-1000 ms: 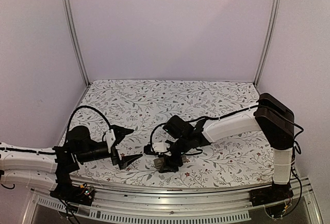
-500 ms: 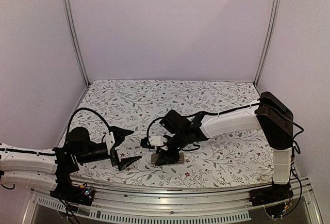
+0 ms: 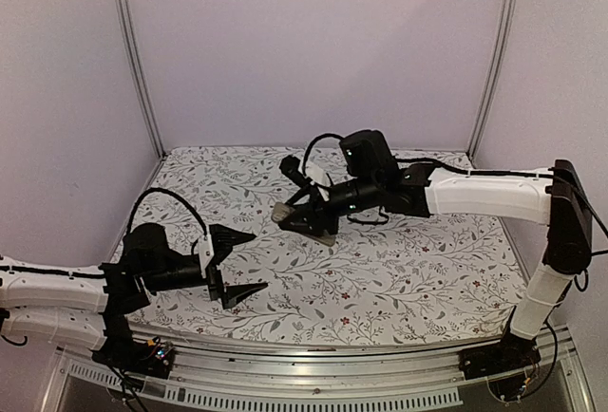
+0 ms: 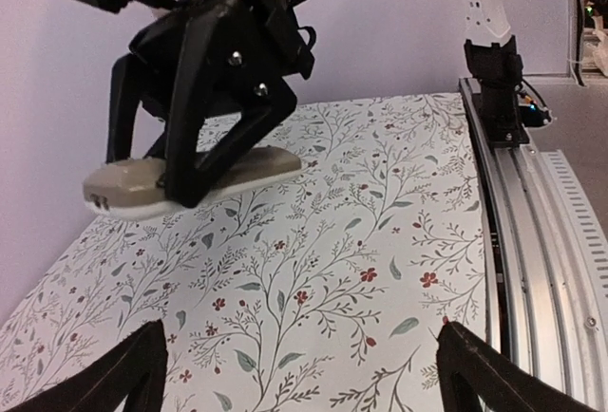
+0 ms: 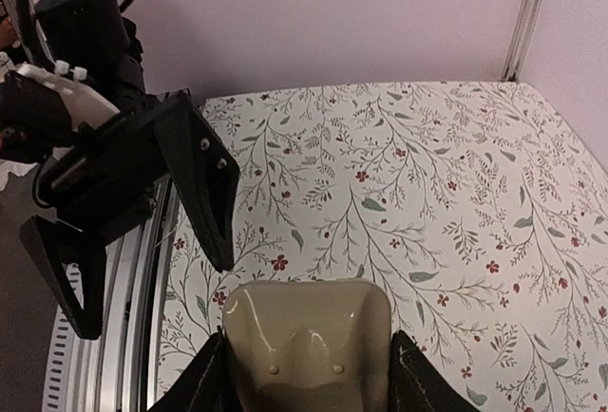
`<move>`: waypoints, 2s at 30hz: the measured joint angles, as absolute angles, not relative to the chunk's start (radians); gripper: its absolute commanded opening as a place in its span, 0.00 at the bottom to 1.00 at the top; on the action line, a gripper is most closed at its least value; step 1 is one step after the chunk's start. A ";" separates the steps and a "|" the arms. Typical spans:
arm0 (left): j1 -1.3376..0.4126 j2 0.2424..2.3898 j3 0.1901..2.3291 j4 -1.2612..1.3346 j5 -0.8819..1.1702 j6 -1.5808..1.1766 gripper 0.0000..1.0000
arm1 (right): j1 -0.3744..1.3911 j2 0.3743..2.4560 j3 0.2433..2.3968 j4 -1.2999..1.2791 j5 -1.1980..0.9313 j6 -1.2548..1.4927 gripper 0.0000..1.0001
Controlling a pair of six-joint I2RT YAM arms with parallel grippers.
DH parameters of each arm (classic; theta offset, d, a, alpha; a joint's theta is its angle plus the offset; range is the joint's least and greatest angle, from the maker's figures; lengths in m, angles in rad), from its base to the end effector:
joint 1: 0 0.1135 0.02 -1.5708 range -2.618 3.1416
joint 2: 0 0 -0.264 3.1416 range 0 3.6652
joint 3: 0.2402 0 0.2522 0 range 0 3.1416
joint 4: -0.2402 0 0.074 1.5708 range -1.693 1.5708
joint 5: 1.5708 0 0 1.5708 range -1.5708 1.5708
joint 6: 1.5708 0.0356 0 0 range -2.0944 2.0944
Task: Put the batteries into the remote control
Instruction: Pick up the remote control from the center of the board, then pass from the right arm to the left
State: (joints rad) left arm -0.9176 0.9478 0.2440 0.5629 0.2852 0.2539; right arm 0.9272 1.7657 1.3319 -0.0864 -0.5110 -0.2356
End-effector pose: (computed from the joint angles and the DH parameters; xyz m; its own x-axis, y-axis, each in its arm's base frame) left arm 0.1128 -0.1638 0.1999 0.1513 0.1989 -0.9683 0.9229 0.3223 0.2105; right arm 0.2320 0.3382 0.2718 -0.0677 -0.4296 -0.9005 -0.9957 0.0861 0.0338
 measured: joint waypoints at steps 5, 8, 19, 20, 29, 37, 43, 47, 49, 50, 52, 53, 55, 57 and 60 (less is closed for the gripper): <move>-0.895 1.064 0.366 0.592 0.357 0.234 0.99 | 0.936 1.666 1.332 0.066 -0.550 -0.194 0.17; -0.857 1.163 0.456 0.651 0.450 0.191 0.99 | 0.936 1.629 1.328 0.160 -0.577 -0.171 0.17; -0.809 1.372 0.649 0.970 0.753 -0.038 0.96 | 0.937 1.542 1.247 0.352 -0.665 -0.122 0.17; -0.811 1.389 0.662 0.986 0.752 -0.057 0.95 | 0.940 1.542 1.245 0.358 -0.667 -0.120 0.17; -0.825 1.474 0.756 1.041 0.760 -0.118 0.81 | 0.962 1.534 1.231 0.386 -0.691 -0.112 0.16; -0.855 1.501 0.772 1.054 0.754 -0.109 0.58 | 0.962 1.511 1.195 0.391 -0.691 -0.112 0.16; -0.865 1.501 0.772 1.056 0.740 -0.083 0.43 | 0.963 1.502 1.183 0.393 -0.690 -0.108 0.16; -0.871 1.501 0.772 1.055 0.728 -0.077 0.30 | 0.963 1.496 1.176 0.396 -0.687 -0.108 0.16; -0.873 1.501 0.772 1.049 0.726 -0.074 0.19 | 0.963 1.493 1.169 0.399 -0.684 -0.108 0.22; -0.873 1.501 0.772 1.048 0.726 -0.074 0.14 | 0.963 1.491 1.166 0.399 -0.683 -0.108 0.29; -0.874 1.500 0.772 1.042 0.723 -0.071 0.01 | 0.963 1.489 1.164 0.400 -0.682 -0.108 0.46; -0.875 1.500 0.772 1.040 0.722 -0.070 0.00 | 0.963 1.489 1.163 0.400 -0.680 -0.108 0.59; -0.876 1.497 0.772 1.029 0.714 -0.068 0.00 | 0.963 1.487 1.158 0.401 -0.676 -0.106 0.83; -0.878 1.495 0.769 1.007 0.690 -0.067 0.00 | 0.963 1.484 1.155 0.404 -0.656 -0.109 0.99; -0.878 1.479 0.762 0.933 0.640 -0.060 0.00 | 0.963 1.472 1.147 0.410 -0.620 -0.120 0.99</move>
